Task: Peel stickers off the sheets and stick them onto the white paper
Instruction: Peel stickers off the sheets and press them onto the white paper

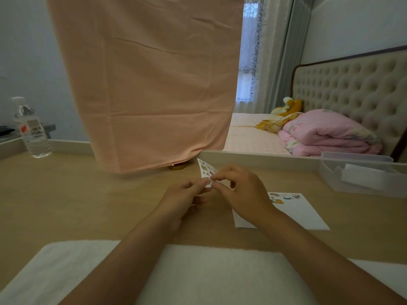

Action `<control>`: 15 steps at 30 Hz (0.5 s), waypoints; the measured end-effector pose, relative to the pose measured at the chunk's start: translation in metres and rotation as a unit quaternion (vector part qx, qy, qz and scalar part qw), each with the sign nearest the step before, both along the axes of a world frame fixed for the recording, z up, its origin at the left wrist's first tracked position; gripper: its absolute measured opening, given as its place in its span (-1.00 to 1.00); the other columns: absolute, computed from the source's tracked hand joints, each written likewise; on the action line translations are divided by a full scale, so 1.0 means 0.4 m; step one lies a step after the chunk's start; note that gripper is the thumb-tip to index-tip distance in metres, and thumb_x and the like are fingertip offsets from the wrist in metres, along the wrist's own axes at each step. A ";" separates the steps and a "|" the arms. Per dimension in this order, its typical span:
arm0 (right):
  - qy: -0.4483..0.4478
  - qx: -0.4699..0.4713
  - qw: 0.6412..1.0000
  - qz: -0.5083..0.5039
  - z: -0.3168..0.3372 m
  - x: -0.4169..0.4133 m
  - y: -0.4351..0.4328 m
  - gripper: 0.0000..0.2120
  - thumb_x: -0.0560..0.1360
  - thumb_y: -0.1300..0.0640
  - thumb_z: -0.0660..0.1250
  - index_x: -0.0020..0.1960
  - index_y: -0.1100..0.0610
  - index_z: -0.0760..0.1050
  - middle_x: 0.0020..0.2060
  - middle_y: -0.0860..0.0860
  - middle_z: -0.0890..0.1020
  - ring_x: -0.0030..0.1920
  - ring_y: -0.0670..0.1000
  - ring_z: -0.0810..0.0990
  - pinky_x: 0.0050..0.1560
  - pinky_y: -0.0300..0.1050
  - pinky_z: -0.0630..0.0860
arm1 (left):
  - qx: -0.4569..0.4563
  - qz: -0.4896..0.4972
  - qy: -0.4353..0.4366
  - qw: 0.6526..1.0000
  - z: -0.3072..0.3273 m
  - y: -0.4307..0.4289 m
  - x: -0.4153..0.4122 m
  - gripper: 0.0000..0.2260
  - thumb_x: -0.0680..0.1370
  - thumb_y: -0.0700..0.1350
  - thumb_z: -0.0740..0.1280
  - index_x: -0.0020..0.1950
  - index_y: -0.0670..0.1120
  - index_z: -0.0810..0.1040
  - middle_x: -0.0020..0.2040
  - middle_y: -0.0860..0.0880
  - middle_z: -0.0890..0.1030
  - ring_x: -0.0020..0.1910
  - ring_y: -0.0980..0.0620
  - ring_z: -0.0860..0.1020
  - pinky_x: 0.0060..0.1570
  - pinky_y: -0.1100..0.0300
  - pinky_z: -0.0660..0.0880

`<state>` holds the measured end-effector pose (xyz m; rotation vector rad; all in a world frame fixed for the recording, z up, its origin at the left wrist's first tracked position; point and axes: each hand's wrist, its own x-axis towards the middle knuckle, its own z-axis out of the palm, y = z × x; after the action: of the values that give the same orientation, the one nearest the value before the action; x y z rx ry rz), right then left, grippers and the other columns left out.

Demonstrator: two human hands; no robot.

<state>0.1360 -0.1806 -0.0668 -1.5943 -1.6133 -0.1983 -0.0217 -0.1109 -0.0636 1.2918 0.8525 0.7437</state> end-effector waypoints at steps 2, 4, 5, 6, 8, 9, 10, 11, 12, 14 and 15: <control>0.016 0.013 1.000 0.000 -0.008 0.004 0.002 -0.87 0.53 0.05 0.45 0.06 -0.06 0.71 -0.10 -0.20 0.61 -0.20 -0.27 0.46 -0.19 -0.33 0.35 | -0.013 -0.017 -0.012 1.000 0.000 -0.002 0.001 -0.85 0.58 0.01 0.40 0.10 0.02 0.69 -0.03 0.10 0.74 -0.05 0.06 0.64 0.16 0.05 0.56; 0.023 0.021 1.000 0.001 -0.009 0.005 0.004 -0.87 0.53 0.08 0.45 0.06 -0.05 0.71 -0.13 -0.23 0.59 -0.20 -0.24 0.49 -0.19 -0.32 0.38 | -0.012 -0.028 -0.017 0.999 -0.001 -0.005 0.004 -0.85 0.59 -0.04 0.40 0.12 0.00 0.69 -0.01 0.07 0.74 0.00 0.04 0.63 0.20 0.02 0.56; 0.022 0.022 1.000 0.003 -0.008 0.003 0.003 -0.86 0.53 0.09 0.45 0.07 -0.05 0.71 -0.14 -0.25 0.58 -0.19 -0.25 0.50 -0.19 -0.33 0.39 | -0.010 -0.027 -0.016 0.999 -0.003 -0.006 0.005 -0.85 0.59 -0.04 0.40 0.13 0.00 0.69 -0.01 0.06 0.74 0.00 0.04 0.63 0.19 0.01 0.56; 0.020 0.023 1.000 0.004 -0.008 0.000 0.003 -0.86 0.52 0.10 0.46 0.07 -0.04 0.71 -0.14 -0.26 0.57 -0.19 -0.27 0.50 -0.18 -0.33 0.39 | -0.008 -0.023 -0.015 1.000 -0.004 -0.008 0.007 -0.85 0.59 -0.04 0.40 0.12 -0.01 0.69 -0.02 0.06 0.74 -0.03 0.05 0.63 0.18 0.01 0.57; 0.021 0.025 0.999 -0.001 -0.010 -0.005 0.002 -0.86 0.52 0.11 0.47 0.06 -0.03 0.71 -0.14 -0.27 0.56 -0.20 -0.32 0.48 -0.18 -0.32 0.40 | -0.003 -0.012 -0.016 1.000 -0.006 -0.011 0.009 -0.85 0.59 -0.03 0.39 0.11 -0.03 0.69 -0.04 0.04 0.74 -0.10 0.07 0.62 0.08 0.07 0.60; 0.026 0.027 0.999 -0.005 -0.011 -0.008 0.002 -0.86 0.51 0.11 0.47 0.05 -0.03 0.72 -0.15 -0.26 0.56 -0.21 -0.32 0.48 -0.17 -0.31 0.41 | 0.002 -0.007 -0.018 1.000 -0.007 -0.012 0.010 -0.85 0.59 -0.03 0.39 0.10 -0.03 0.69 -0.05 0.03 0.74 -0.13 0.07 0.62 0.03 0.10 0.60; 0.032 0.030 0.999 -0.008 -0.011 -0.010 0.003 -0.86 0.50 0.11 0.48 0.05 -0.03 0.72 -0.16 -0.25 0.59 -0.23 -0.32 0.48 -0.17 -0.29 0.43 | 0.007 -0.001 -0.019 1.000 -0.008 -0.012 0.011 -0.85 0.59 -0.03 0.39 0.09 -0.04 0.69 -0.06 0.03 0.74 -0.15 0.07 0.62 -0.01 0.12 0.60; 0.042 0.030 0.999 -0.011 -0.011 -0.011 0.004 -0.86 0.50 0.10 0.49 0.04 -0.03 0.73 -0.16 -0.24 0.62 -0.24 -0.31 0.48 -0.17 -0.28 0.44 | 0.013 0.005 -0.021 1.000 -0.008 -0.013 0.012 -0.85 0.59 -0.03 0.38 0.08 -0.04 0.69 -0.08 0.03 0.74 -0.15 0.07 0.62 -0.03 0.13 0.60; 0.054 0.028 0.998 -0.011 -0.009 -0.013 0.004 -0.86 0.50 0.09 0.49 0.04 -0.04 0.73 -0.15 -0.21 0.66 -0.24 -0.29 0.50 -0.17 -0.28 0.43 | 0.019 0.010 -0.025 0.999 -0.009 -0.014 0.012 -0.86 0.59 -0.03 0.38 0.07 -0.04 0.69 -0.09 0.04 0.74 -0.15 0.07 0.63 -0.03 0.13 0.59; 0.082 0.017 0.996 -0.007 -0.004 -0.015 0.004 -0.86 0.50 0.05 0.48 0.05 -0.07 0.73 -0.14 -0.20 0.70 -0.22 -0.26 0.54 -0.18 -0.30 0.44 | 0.039 0.021 -0.032 0.998 -0.010 -0.016 0.014 -0.86 0.60 -0.03 0.37 0.05 -0.02 0.70 -0.11 0.06 0.74 -0.15 0.07 0.63 -0.02 0.11 0.57; 0.099 0.008 0.995 -0.006 -0.001 -0.015 0.003 -0.87 0.50 0.02 0.48 0.04 -0.09 0.73 -0.15 -0.22 0.70 -0.21 -0.22 0.55 -0.19 -0.27 0.47 | 0.050 0.027 -0.032 0.998 -0.010 -0.017 0.015 -0.87 0.60 -0.02 0.37 0.03 -0.01 0.70 -0.12 0.07 0.73 -0.15 0.06 0.63 -0.01 0.10 0.57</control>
<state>0.1298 -0.1792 -0.0671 -1.5601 -1.4472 -0.0571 -0.0156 -0.1178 -0.0678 1.3305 0.8095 0.8768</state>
